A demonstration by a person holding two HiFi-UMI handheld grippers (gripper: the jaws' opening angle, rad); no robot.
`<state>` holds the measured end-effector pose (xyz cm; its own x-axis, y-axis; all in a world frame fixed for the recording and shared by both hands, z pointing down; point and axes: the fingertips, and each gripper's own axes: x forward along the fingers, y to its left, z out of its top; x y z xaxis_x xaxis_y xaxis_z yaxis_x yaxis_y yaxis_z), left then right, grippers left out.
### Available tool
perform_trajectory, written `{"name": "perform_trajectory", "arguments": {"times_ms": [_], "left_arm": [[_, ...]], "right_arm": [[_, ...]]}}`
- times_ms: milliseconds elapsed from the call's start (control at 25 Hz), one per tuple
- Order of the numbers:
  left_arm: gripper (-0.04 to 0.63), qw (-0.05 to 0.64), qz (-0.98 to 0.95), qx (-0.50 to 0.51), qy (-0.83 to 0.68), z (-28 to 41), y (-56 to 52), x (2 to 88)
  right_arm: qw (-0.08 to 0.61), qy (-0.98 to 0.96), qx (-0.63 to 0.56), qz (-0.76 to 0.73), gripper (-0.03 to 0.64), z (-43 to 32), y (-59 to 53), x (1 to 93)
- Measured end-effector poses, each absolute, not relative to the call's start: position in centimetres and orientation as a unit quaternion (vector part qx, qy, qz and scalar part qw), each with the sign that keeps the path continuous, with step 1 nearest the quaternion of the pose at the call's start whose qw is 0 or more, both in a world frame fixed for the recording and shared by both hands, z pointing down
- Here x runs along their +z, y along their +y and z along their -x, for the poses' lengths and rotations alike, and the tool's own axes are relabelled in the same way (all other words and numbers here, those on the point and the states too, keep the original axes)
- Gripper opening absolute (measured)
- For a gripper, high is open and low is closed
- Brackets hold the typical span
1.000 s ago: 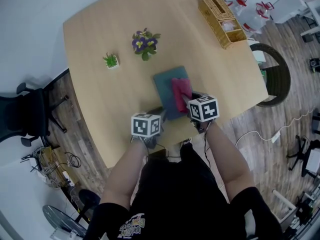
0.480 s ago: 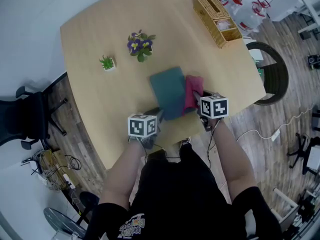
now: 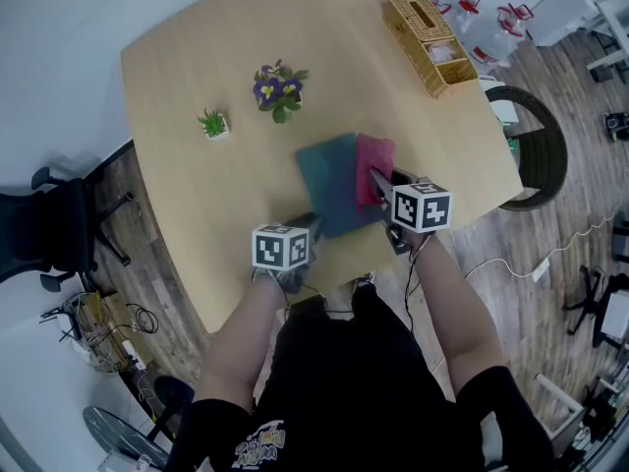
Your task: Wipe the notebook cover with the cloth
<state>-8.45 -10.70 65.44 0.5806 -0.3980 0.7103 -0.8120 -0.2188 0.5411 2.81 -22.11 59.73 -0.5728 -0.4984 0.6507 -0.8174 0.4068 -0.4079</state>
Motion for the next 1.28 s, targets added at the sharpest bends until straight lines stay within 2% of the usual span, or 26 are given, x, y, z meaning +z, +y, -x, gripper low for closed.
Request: {"name": "perform_trajectory", "arguments": {"times_ms": [320, 680, 880, 1280], "left_arm": [[0.077, 0.483, -0.749, 0.216, -0.399, 8.3, -10.7, 65.4], [0.072, 0.491, -0.750, 0.214, -0.388, 8.2, -10.8, 65.6], [0.072, 0.487, -0.748, 0.218, -0.395, 8.7, -11.4, 64.9], [0.071, 0.488, -0.748, 0.219, -0.393, 8.9, -11.4, 65.0]], "right_arm": [[0.259, -0.843, 0.349, -0.316, 0.067, 6.6, -21.6, 60.2], [0.295, -0.851, 0.346, -0.263, 0.067, 12.6, -21.9, 62.0], [0.316, -0.841, 0.348, -0.269, 0.069, 12.7, -22.8, 63.4], [0.301, -0.812, 0.381, -0.326, 0.069, 8.3, -26.1, 64.3]]}}
